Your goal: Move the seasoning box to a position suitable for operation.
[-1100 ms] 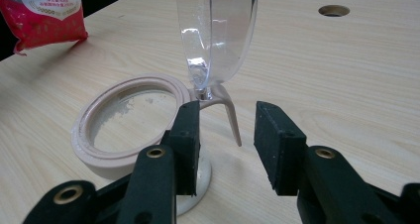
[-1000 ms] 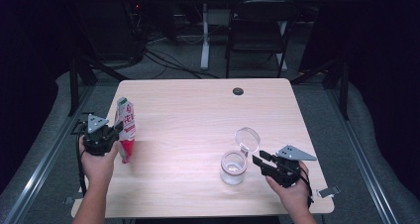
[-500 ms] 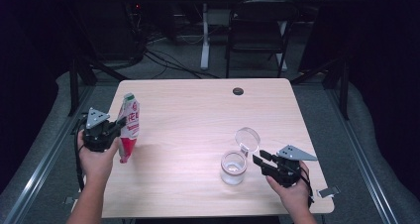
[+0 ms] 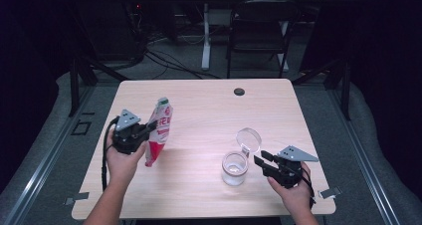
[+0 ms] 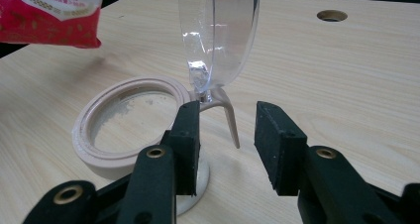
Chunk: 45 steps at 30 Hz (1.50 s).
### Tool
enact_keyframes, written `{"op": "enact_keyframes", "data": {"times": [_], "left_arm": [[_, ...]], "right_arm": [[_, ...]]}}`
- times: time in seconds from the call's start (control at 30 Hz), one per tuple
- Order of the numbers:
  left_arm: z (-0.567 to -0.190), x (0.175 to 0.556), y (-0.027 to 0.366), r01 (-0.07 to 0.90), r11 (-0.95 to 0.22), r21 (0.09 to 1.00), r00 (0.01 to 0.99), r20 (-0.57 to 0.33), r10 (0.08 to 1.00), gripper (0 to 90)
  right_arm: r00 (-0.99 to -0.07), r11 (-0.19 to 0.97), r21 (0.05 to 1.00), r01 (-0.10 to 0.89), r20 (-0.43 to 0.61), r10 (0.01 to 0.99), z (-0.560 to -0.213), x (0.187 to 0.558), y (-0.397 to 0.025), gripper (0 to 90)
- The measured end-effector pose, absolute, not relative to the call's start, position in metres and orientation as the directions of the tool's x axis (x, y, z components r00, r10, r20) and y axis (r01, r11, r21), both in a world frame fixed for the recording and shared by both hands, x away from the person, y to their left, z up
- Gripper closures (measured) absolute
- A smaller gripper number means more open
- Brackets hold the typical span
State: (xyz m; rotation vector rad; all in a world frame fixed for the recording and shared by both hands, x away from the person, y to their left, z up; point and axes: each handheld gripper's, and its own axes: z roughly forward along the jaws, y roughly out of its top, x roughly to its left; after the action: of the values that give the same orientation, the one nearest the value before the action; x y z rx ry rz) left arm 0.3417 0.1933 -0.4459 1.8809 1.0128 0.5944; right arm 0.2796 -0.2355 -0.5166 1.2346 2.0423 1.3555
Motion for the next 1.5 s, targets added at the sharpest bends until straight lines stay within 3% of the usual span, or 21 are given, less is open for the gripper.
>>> {"op": "enact_keyframes", "data": {"times": [0.57, 0.97, 1.23, 1.5], "left_arm": [[-0.458, 0.332, 0.123, 0.376, -0.349, 0.858, 0.701, -0.018, 0.713, 90.0], [-0.466, 0.316, 0.115, 0.363, -0.352, 0.863, 0.749, -0.045, 0.661, 90.0], [-0.477, 0.302, 0.118, 0.36, -0.344, 0.867, 0.761, -0.059, 0.646, 90.0], [-0.489, 0.29, 0.118, 0.373, -0.346, 0.861, 0.776, -0.085, 0.625, 90.0]], "right_arm": [[-0.53, 0.15, 0.88, 0.451, 0.129, 0.838, -0.516, 0.279, -0.238, 62.2], [-0.54, 0.153, 0.89, 0.43, 0.117, 0.833, -0.512, 0.277, -0.237, 60.9], [-0.565, 0.162, 0.927, 0.339, 0.063, 0.822, -0.498, 0.268, -0.234, 58.2], [-0.613, 0.18, 0.933, 0.311, 0.052, 0.788, -0.486, 0.26, -0.226, 58.8]]}}
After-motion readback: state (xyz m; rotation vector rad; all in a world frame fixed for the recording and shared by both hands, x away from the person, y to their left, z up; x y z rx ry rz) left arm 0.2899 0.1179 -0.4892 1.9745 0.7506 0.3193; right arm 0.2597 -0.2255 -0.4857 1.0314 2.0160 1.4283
